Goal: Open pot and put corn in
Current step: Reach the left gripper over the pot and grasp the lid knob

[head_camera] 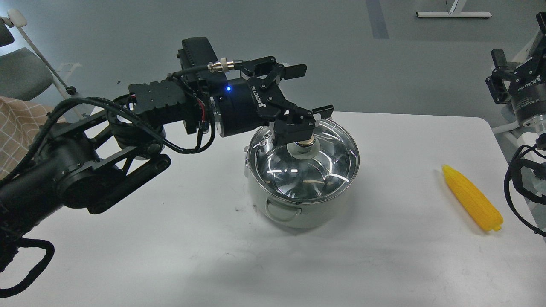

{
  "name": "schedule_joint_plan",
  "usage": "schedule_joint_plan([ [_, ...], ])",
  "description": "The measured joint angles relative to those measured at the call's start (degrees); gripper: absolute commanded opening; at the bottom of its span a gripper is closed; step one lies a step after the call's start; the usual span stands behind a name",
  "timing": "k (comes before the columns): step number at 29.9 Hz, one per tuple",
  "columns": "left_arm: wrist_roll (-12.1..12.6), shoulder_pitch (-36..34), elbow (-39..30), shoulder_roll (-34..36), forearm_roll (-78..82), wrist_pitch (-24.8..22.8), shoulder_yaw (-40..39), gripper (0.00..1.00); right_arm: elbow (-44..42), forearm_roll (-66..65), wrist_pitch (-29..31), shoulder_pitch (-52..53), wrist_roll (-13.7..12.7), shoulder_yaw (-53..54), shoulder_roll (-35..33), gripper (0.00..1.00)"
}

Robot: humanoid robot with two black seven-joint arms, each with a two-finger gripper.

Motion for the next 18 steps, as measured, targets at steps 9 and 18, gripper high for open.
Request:
schedule_joint_plan([
  [9,-0.1,0.1,6.0,-5.2,0.2,1.7,4.1,0.95,0.1,0.0,-0.2,-1.3,0.0,0.0,0.0,1.00],
  [18,0.2,0.3,13.7,-8.1,0.2,2.0,6.3,0.92,0.2,0.0,-0.3,-2.3,0.0,0.3,0.0,1.00],
])
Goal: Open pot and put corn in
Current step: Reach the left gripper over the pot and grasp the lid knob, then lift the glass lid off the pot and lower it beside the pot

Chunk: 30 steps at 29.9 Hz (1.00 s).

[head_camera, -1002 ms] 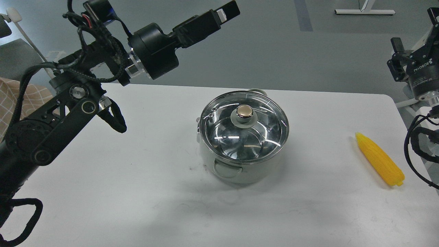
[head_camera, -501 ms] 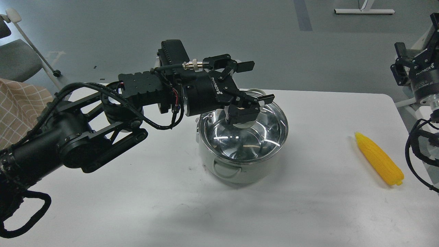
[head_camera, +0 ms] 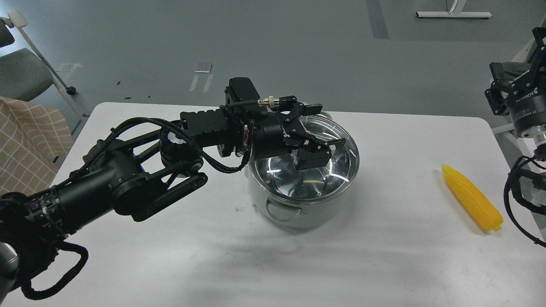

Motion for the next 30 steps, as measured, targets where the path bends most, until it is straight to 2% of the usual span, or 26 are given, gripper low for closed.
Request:
schedule_joint_plan([
  [11,0.1,1.9,1.9,0.4,0.0,0.4,0.2,0.92,0.3,0.0,-0.3,-1.1,0.0,1.1,-0.1,1.00],
  [17,0.1,3.1,2.4,0.6,0.0,0.4,0.2,0.88,1.1,0.0,-0.3,-2.0,0.0,1.6,-0.1,1.00],
  [20,0.1,3.4,2.6,0.7,0.0,0.4,0.2,0.78,1.2,0.0,-0.3,-2.1,0.0,1.7,-0.1,1.00],
  [21,0.1,3.7,2.6,0.9,0.0,0.4,0.2,0.70,1.3,0.0,-0.3,-2.1,0.0,1.7,-0.1,1.00],
  [23,0.1,4.1,2.7,1.0,0.0,0.4,0.2,0.62,1.3,0.0,-0.4,-2.2,0.0,1.8,-0.1,1.00],
  [25,0.1,4.3,3.0,1.0,0.0,0.4,0.1,0.43,1.6,0.0,-0.5,-2.2,0.0,2.3,-0.1,1.00],
  [30,0.3,4.6,3.6,1.0,0.0,0.5,0.0,0.14,2.0,0.1,-0.8,-2.3,0.0,3.1,0.1,1.00],
])
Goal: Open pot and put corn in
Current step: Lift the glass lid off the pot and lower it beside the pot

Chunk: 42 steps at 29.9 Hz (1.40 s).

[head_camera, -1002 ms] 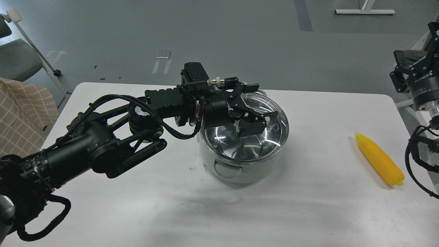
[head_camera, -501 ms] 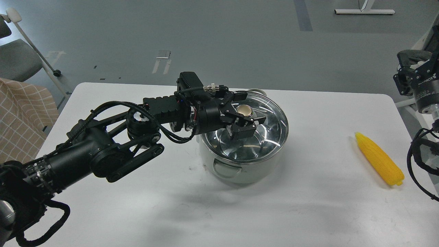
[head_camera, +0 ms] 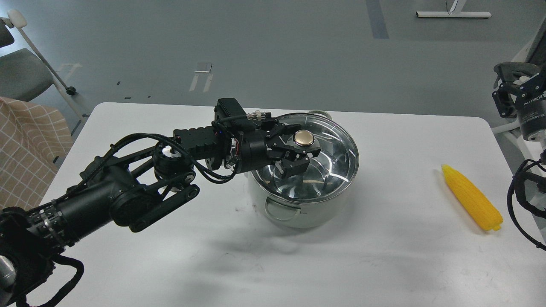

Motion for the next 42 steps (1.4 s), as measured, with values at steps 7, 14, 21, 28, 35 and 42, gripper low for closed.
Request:
schedule_joint_plan([
  [7,0.1,-0.6,-0.3,-0.5,0.0,0.0,-0.5,0.03,0.1,0.0,0.0,-0.5,0.0,0.1,0.2,1.00],
  [14,0.2,-4.3,-2.7,1.4,0.0,0.1,-3.2,0.03,0.2,0.0,0.0,-0.9,0.0,0.3,0.2,1.00],
  [21,0.0,-7.1,-7.3,13.5,0.0,0.1,-5.7,0.03,0.2,0.0,0.0,-0.9,0.0,0.5,0.2,1.00],
  [28,-1.5,1.6,-11.2,29.5,0.0,7.7,-8.4,0.04,0.6,0.0,0.0,-1.0,0.0,0.5,0.1,1.00],
  [35,-3.1,18.8,-11.9,34.3,0.0,15.6,-15.1,0.05,0.6,0.0,0.0,-1.7,0.0,0.5,0.3,1.00],
  [42,-4.8,33.5,-7.3,31.9,0.0,23.7,-20.6,0.07,0.7,0.0,0.0,-2.6,0.0,0.8,0.4,1.00],
])
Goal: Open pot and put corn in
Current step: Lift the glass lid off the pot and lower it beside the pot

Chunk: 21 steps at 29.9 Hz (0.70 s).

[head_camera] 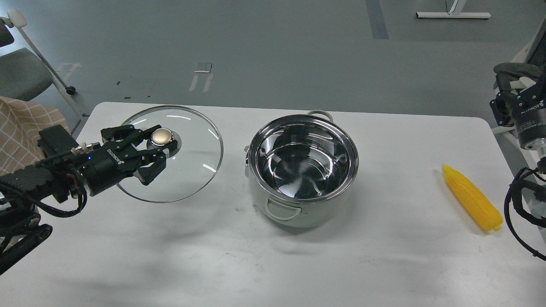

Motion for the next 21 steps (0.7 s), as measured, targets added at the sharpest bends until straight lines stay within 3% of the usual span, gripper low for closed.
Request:
schedule_joint_plan([
  [7,-1.0,3.0,11.0,-3.8,0.0,9.6,-0.1,0.07,0.3,0.0,0.0,-0.4,0.0,0.3,0.1,1.00],
  [21,-1.2,4.9,20.8,-11.0,0.0,14.0,0.2,0.11,0.3,0.0,0.0,-0.8,0.0,0.3,0.1,1.00],
])
